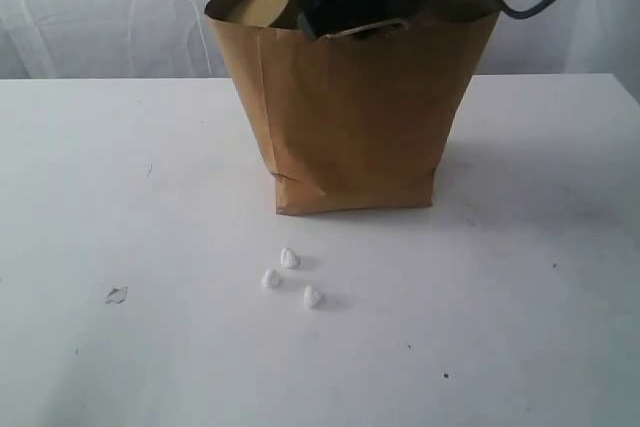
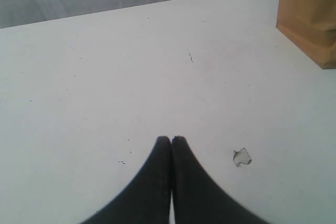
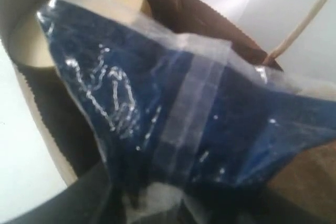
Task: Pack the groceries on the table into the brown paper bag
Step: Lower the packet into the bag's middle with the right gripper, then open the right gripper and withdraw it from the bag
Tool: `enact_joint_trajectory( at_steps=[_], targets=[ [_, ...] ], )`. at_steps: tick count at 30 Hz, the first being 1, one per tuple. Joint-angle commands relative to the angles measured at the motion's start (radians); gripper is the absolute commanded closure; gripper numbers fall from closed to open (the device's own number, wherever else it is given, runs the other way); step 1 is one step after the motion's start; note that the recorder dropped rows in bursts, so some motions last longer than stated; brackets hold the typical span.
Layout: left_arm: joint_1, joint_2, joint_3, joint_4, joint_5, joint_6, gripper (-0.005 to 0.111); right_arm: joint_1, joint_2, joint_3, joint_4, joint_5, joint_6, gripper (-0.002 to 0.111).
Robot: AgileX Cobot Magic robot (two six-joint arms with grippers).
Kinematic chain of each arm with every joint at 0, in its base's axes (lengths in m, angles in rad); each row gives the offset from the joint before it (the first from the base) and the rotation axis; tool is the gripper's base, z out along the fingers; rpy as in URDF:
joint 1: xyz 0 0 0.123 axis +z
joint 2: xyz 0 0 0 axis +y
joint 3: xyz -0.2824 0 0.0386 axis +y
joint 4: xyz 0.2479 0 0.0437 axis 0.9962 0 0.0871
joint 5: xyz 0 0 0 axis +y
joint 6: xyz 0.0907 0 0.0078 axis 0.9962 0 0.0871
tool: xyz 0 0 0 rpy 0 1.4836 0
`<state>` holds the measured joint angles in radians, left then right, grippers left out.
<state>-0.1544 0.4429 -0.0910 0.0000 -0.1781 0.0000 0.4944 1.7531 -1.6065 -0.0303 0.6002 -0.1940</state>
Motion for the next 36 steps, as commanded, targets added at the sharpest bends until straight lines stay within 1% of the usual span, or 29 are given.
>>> enact_joint_trajectory(
  at_steps=[1, 6, 8, 9, 17, 21, 24, 27, 30, 36],
  targets=[
    [0.002, -0.007, 0.007, 0.0, 0.0, 0.0, 0.107, -0.006, 0.004, -0.01, -0.012, 0.023, -0.001, 0.081],
    [0.002, -0.007, 0.007, 0.0, 0.0, 0.0, 0.107, -0.006, 0.006, -0.01, -0.012, 0.008, 0.034, 0.055],
    [0.002, -0.007, 0.007, 0.0, 0.0, 0.0, 0.107, -0.006, 0.006, -0.01, -0.014, -0.004, 0.042, 0.048],
    [0.002, -0.007, 0.007, 0.0, 0.0, 0.0, 0.107, -0.006, 0.006, -0.01, -0.014, -0.01, 0.042, 0.046],
    [0.002, -0.007, 0.007, 0.0, 0.0, 0.0, 0.107, -0.006, -0.019, -0.012, -0.014, -0.028, 0.042, 0.045],
    [0.002, -0.007, 0.007, 0.0, 0.0, 0.0, 0.107, -0.006, -0.07, -0.014, -0.004, -0.1, 0.049, 0.045],
    [0.002, -0.007, 0.007, 0.0, 0.0, 0.0, 0.107, -0.006, -0.113, -0.014, 0.004, -0.175, 0.111, 0.045],
    [0.002, -0.007, 0.007, 0.0, 0.0, 0.0, 0.107, -0.006, -0.143, -0.014, 0.004, -0.212, 0.147, 0.045],
    [0.002, -0.007, 0.007, 0.0, 0.0, 0.0, 0.107, -0.006, -0.155, -0.014, 0.004, -0.2, 0.147, 0.045],
    [0.002, -0.007, 0.007, 0.0, 0.0, 0.0, 0.107, -0.006, -0.157, -0.014, 0.006, -0.118, 0.151, 0.047]
  ],
)
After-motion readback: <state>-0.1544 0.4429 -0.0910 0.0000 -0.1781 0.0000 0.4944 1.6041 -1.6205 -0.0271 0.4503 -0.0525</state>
